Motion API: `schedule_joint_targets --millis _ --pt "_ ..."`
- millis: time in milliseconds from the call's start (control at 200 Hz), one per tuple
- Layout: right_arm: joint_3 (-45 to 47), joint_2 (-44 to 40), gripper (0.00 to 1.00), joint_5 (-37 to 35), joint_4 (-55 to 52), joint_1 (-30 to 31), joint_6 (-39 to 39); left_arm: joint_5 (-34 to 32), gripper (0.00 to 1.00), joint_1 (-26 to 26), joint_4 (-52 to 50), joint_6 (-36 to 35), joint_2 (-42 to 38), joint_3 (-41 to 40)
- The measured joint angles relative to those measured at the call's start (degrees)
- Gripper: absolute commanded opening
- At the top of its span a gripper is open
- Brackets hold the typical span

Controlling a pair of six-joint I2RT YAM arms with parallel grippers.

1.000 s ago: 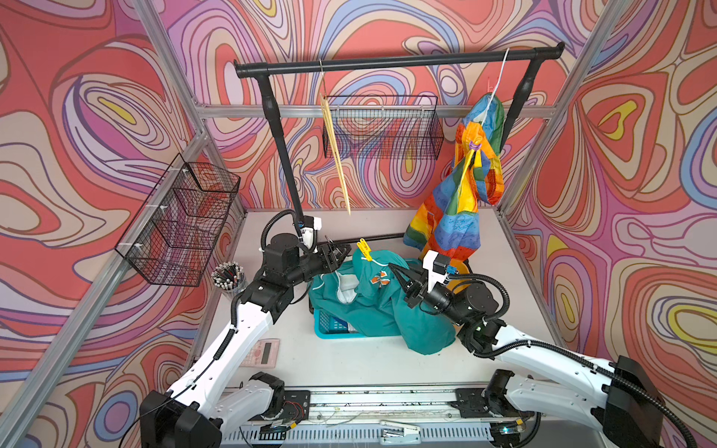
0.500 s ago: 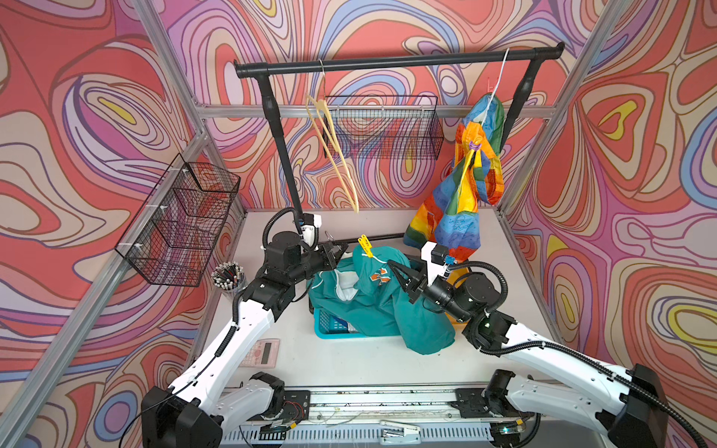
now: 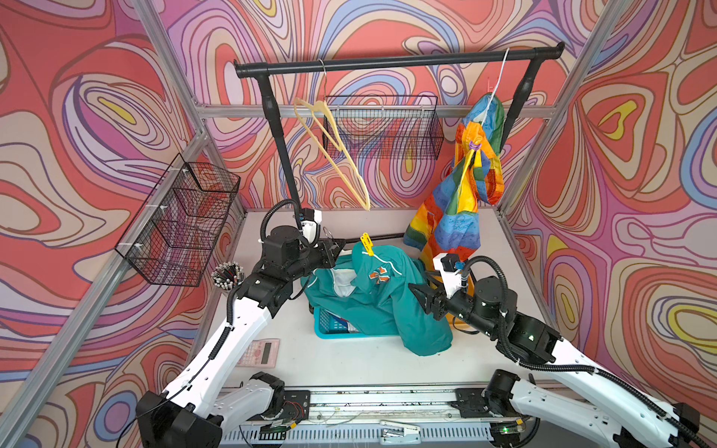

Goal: Remove the clothespins securing jackets to the hanger
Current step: Adjust the jacket in the basket.

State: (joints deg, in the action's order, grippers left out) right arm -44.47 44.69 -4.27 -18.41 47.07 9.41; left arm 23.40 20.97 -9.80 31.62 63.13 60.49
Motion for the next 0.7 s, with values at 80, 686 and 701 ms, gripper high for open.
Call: schedule_joint_targets --millis 80,686,701 --pt "2.25 1.6 0.61 0.85 -2.25 0.0 1.46 -0.13 0.0 0.11 -0.81 -0.55 0.44 0.61" --pt "1.92 13.44 0.0 8.7 14.45 0.0 6.25 -2.84 0.0 2.36 -1.92 -2.47 0.74 1.75" --pt "1.79 13.66 0.0 8.57 15.47 0.0 6.36 -2.89 0.0 2.47 -1.88 -2.47 0.7 1.75"
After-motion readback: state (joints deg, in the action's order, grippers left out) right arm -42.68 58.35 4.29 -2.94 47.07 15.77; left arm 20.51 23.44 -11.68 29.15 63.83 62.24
